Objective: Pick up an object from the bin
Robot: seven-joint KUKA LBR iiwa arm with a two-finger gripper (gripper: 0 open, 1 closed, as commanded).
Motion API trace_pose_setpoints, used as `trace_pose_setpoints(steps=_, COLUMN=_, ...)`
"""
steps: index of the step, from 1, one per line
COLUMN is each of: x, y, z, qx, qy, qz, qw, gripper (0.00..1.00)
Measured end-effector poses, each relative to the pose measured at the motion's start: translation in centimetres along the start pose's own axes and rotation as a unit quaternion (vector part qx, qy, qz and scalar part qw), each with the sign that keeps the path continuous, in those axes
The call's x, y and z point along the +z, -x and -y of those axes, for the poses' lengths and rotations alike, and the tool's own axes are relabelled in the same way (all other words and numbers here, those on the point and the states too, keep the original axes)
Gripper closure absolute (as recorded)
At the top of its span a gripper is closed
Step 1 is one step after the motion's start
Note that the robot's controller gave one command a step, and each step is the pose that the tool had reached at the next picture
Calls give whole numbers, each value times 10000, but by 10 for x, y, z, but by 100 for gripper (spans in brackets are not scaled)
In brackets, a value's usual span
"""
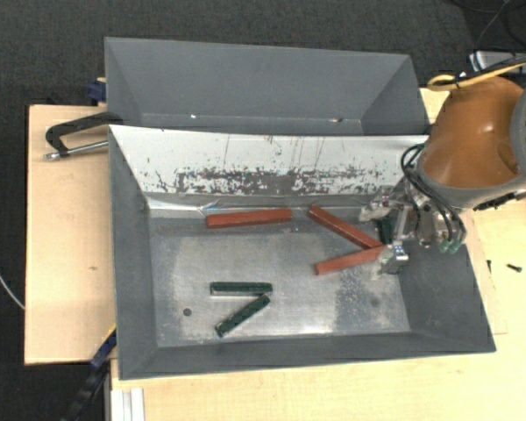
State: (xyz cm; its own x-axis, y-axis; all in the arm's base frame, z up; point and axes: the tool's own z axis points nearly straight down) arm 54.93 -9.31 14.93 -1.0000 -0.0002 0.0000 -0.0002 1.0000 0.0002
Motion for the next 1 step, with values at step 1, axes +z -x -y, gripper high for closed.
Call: trace_pose_setpoints(steps=1, x=0, y=0, z=0, qx=0, qy=0, qz=0, qw=10000, gripper=0)
